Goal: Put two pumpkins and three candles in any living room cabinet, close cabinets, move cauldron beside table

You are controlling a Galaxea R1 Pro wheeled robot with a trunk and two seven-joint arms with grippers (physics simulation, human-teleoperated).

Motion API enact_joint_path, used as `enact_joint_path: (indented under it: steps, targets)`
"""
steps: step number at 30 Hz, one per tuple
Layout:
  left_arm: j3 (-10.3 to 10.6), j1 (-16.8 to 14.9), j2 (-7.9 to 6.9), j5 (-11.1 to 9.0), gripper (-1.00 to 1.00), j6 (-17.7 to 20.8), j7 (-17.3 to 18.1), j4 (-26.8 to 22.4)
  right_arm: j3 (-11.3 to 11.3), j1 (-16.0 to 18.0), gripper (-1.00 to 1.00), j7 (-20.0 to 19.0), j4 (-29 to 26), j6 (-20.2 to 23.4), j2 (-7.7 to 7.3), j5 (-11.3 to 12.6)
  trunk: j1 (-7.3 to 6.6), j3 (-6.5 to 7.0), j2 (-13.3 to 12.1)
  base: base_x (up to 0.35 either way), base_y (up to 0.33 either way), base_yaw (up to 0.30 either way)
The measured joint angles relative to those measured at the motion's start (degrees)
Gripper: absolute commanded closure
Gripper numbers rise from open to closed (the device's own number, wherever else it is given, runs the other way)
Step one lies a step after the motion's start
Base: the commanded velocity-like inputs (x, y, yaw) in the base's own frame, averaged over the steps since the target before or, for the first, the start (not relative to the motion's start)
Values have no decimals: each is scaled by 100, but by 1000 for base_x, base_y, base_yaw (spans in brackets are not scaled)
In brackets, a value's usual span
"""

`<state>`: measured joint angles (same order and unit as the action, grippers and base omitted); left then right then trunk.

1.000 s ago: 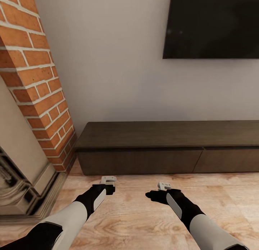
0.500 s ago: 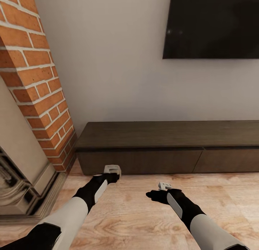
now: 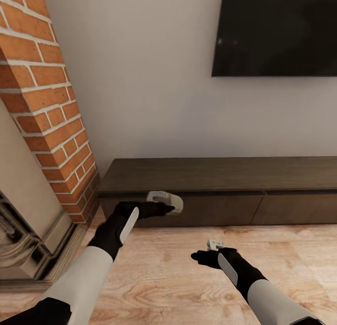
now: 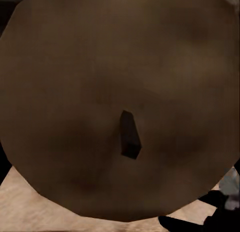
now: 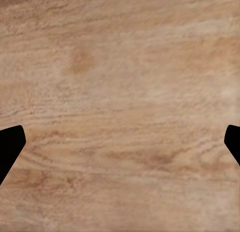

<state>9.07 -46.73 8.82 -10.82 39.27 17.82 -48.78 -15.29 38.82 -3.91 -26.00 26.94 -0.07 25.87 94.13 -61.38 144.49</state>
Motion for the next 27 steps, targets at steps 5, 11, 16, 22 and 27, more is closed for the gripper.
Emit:
enact_joint_path:
  steps: [5,11,16,22,27]
  targets:
    - [-5,0,-40,-46,100,788,1381,-446,5,0,-100,1,115,-7,0,1,0,0,0,0,0,0]
    - [-20,0,-247,-27,100,1216,2344,-974,6,0,-100,1,153,-16,0,9,0,0,0,0,0,0]
    - [-65,0,-293,-20,100,1281,2915,-1243,225,0,-100,-2,186,-140,4,9,0,0,0,0,0,0]
    - [-306,-1,-297,-30,100,1175,3316,-1421,1114,1,-100,-12,350,-513,9,-16,0,0,0,0,0,0]
    - [-491,0,-293,-20,100,938,3400,-1574,1731,1,-100,1,476,-654,6,-18,0,0,0,0,0,0]
